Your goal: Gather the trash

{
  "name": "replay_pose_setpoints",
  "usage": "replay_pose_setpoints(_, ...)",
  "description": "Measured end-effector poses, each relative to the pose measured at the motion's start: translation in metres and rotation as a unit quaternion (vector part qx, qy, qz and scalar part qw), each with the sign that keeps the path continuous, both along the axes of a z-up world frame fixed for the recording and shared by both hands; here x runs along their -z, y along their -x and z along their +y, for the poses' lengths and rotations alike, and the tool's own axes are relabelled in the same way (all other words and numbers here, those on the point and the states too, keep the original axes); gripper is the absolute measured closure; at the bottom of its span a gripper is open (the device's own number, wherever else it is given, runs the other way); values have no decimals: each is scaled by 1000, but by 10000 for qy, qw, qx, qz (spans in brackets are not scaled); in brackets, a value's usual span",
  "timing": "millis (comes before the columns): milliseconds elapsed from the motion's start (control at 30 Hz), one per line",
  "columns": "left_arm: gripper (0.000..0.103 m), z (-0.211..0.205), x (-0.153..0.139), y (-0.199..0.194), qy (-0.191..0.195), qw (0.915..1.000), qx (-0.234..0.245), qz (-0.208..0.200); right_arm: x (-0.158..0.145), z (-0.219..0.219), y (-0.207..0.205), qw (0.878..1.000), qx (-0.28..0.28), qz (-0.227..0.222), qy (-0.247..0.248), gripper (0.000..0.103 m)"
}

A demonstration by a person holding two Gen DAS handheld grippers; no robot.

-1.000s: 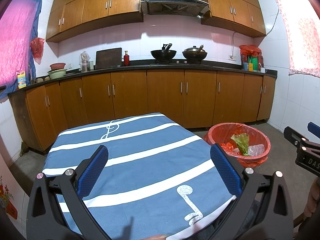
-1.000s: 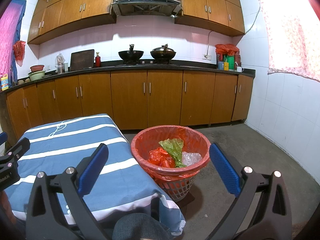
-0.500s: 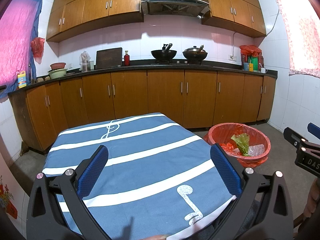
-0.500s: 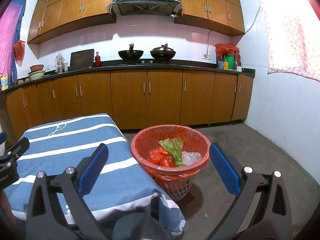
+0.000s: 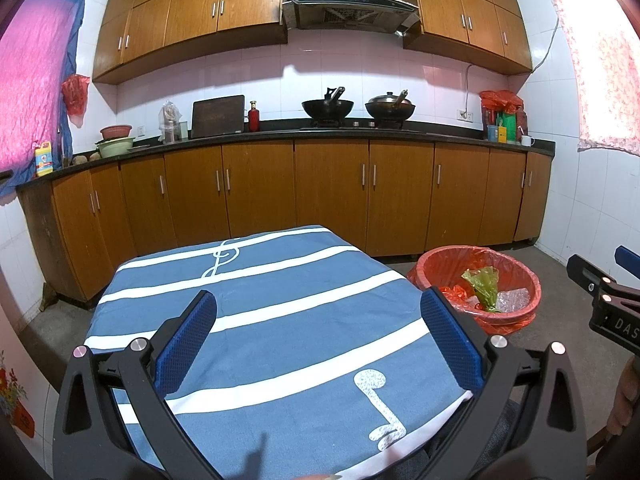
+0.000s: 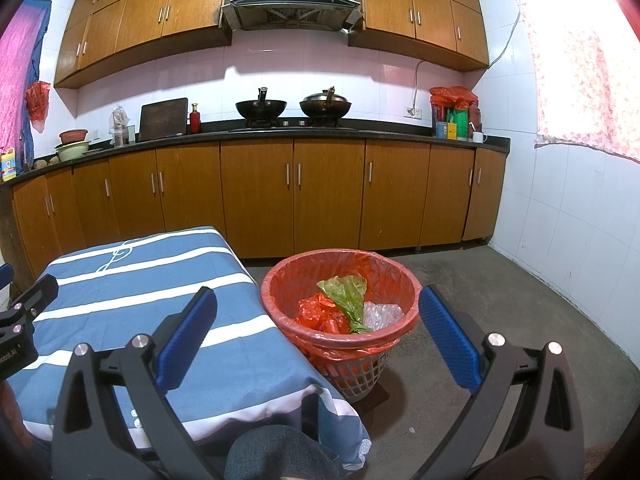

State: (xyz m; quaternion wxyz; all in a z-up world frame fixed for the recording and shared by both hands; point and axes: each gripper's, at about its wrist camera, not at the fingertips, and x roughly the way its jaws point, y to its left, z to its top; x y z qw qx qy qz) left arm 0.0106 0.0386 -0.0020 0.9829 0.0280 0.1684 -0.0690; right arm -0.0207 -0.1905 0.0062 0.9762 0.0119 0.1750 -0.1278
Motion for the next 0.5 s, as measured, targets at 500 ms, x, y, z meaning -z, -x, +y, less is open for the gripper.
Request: replay_pose_setpoints(500, 2, -1, 1, 0, -3, 10000, -7, 4, 0, -1, 0, 10000, 1, 5, -6, 4)
